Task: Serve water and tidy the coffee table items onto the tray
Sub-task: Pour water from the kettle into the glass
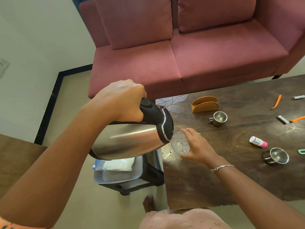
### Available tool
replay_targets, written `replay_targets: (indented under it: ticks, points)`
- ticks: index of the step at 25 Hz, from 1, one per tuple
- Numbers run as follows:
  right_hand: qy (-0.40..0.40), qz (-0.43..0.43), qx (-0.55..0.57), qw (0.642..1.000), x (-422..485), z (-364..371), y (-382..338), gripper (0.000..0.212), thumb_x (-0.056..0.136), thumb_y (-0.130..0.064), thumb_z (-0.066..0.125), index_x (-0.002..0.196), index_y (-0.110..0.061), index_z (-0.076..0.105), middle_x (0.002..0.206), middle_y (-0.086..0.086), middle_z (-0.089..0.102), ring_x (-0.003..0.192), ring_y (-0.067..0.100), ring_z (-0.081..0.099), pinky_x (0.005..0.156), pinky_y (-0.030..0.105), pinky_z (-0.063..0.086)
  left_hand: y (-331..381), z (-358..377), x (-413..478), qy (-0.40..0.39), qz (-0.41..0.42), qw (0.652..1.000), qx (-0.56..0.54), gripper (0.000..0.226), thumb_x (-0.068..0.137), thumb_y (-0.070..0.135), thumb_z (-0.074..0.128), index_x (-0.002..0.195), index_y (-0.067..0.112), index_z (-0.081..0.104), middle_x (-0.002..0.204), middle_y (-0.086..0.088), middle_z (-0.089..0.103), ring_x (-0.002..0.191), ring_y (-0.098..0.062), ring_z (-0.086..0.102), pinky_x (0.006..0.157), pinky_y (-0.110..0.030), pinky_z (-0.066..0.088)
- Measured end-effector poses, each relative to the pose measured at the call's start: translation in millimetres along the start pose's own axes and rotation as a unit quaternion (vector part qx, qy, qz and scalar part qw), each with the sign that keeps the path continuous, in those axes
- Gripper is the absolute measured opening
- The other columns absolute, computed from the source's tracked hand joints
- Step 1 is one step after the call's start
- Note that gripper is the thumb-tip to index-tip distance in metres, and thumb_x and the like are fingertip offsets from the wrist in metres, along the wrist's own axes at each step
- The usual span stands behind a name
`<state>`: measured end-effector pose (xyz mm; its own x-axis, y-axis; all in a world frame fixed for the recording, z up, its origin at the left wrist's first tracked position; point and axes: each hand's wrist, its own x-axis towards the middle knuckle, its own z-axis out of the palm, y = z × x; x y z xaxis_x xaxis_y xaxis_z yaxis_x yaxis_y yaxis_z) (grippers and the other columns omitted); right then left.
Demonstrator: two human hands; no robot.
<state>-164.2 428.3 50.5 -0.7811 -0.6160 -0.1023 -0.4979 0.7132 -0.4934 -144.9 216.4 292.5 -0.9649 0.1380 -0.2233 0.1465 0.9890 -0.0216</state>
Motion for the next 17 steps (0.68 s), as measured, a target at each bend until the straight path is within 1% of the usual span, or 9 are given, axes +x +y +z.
replay_targets:
  ticks: [4, 8, 12, 17]
  points:
    - [0.0, 0.001, -0.001, 1.0, 0.4, 0.9, -0.5, 0.098, 0.061, -0.032, 0.079, 0.14, -0.008, 0.028, 0.136, 0.006, 0.04, 0.112, 0.022, 0.05, 0.089, 0.029, 0.046, 1.1, -1.1, 0.9, -0.007, -0.002, 1.0, 0.0, 0.019, 0.058, 0.009, 0.057, 0.048, 0.017, 0.043, 0.047, -0.003, 0.043, 0.045, -0.025, 0.041, 0.045, -0.026, 0.034]
    - [0.001, 0.001, 0.003, 1.0, 0.2, 3.1, -0.1, 0.098, 0.061, -0.032, 0.079, 0.141, -0.007, 0.028, 0.136, 0.006, 0.04, 0.114, 0.021, 0.049, 0.09, 0.029, 0.046, 2.0, -0.5, 1.2, -0.019, -0.004, 1.0, 0.008, 0.015, 0.059, 0.009, 0.058, 0.051, 0.015, 0.047, 0.047, -0.003, 0.044, 0.046, -0.024, 0.041, 0.043, -0.024, 0.033]
    - [0.003, -0.003, 0.005, 1.0, 0.1, 4.9, 0.0, 0.097, 0.06, -0.032, 0.079, 0.14, -0.007, 0.029, 0.135, 0.007, 0.041, 0.116, 0.022, 0.048, 0.091, 0.029, 0.044, 1.6, 2.4, 1.0, -0.02, -0.012, 1.0, 0.009, 0.004, 0.058, 0.008, 0.057, 0.057, 0.008, 0.053, 0.047, -0.005, 0.044, 0.046, -0.025, 0.039, 0.044, -0.025, 0.031]
    - [0.002, -0.004, 0.01, 1.0, 0.5, 5.7, -1.7, 0.096, 0.061, -0.032, 0.078, 0.14, -0.007, 0.029, 0.136, 0.006, 0.04, 0.118, 0.022, 0.047, 0.093, 0.029, 0.043, 1.5, 6.1, 2.6, -0.021, -0.012, 1.0, 0.01, 0.004, 0.057, 0.008, 0.056, 0.059, 0.006, 0.054, 0.049, -0.007, 0.044, 0.047, -0.027, 0.039, 0.046, -0.029, 0.034]
